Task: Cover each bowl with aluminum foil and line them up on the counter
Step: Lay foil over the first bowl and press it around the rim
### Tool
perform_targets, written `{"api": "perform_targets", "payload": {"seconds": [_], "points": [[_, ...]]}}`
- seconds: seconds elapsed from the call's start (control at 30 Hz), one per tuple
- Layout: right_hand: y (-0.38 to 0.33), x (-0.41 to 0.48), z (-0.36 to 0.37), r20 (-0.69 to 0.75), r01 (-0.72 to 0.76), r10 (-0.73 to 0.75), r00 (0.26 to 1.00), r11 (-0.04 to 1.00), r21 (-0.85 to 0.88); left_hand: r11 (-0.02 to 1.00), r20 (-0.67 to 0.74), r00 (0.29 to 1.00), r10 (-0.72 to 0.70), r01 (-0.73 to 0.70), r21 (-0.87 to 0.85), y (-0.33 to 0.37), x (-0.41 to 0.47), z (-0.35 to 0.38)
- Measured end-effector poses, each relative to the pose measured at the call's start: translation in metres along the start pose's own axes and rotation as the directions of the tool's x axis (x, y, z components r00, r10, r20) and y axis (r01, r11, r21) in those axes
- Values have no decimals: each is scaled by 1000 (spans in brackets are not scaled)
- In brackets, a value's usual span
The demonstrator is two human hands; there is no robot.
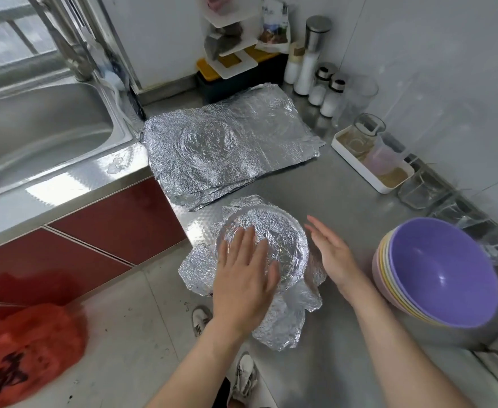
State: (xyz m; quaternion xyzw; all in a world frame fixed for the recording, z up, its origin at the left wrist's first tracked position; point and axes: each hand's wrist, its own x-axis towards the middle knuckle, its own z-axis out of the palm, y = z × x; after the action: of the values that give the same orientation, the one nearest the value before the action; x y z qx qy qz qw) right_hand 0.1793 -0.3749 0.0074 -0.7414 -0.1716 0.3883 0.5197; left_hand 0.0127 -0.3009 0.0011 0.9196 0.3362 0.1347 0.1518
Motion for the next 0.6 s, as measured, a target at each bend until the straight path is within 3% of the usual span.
{"api": "perform_targets", "payload": {"seconds": [0.07, 0.13, 0.33, 0.6], "points": [[7, -12, -6, 55, -40, 37, 998, 997, 60, 988, 50, 987, 156, -155, -10, 13, -4, 9], [12, -18, -7, 93, -68, 62, 994, 995, 68, 977, 90, 973, 212, -213, -4, 27, -9, 19], [26, -23, -6, 159, -22, 24, 987, 1000, -12, 980, 97, 977, 192, -196, 38, 32, -9, 33], [33, -34, 15, 19, 99, -98, 995, 952, -289, 973, 44, 973, 228, -229, 6, 32, -9, 38]]}}
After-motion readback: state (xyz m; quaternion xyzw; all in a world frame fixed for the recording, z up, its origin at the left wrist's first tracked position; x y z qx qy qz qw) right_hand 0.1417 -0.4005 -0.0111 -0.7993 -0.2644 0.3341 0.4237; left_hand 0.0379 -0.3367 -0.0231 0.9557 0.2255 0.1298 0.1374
